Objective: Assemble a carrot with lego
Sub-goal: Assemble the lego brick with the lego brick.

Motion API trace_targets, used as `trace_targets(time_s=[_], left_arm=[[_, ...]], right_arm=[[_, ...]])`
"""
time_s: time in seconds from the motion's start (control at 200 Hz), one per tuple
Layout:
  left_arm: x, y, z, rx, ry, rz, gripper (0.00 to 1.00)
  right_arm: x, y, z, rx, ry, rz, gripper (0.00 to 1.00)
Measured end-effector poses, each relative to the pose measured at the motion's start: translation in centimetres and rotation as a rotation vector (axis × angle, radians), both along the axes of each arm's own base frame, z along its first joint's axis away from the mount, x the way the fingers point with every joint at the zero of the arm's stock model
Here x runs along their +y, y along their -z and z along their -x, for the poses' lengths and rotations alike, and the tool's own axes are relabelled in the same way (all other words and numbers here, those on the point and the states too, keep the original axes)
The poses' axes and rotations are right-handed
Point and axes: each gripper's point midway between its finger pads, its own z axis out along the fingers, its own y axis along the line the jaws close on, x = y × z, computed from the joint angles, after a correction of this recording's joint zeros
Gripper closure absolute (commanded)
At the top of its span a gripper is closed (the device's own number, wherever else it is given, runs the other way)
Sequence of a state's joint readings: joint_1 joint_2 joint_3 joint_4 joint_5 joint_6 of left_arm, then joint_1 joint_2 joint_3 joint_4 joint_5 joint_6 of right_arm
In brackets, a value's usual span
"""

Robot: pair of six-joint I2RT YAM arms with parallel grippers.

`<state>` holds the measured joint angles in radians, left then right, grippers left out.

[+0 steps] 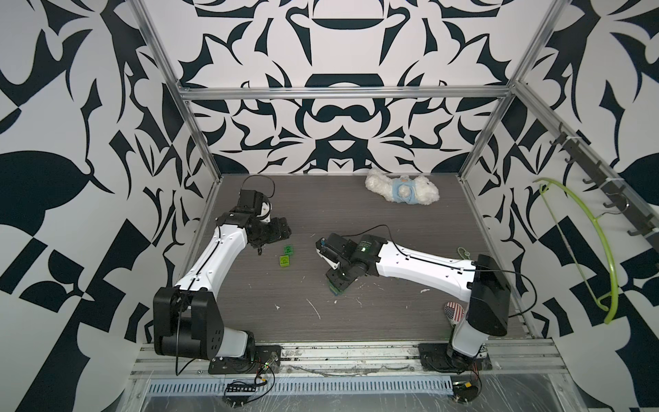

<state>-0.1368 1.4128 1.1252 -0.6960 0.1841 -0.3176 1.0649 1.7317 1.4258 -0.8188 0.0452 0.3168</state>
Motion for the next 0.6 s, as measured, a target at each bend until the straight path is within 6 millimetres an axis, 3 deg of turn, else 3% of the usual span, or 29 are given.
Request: trace_targets(time_s=[0.6], left_arm=[[-0.08, -0.02, 0.02, 0.001, 0.002, 0.004, 0.16]], right_arm=[[0.46, 0.29, -0.26, -0.004, -0.001, -0.006, 0.67]])
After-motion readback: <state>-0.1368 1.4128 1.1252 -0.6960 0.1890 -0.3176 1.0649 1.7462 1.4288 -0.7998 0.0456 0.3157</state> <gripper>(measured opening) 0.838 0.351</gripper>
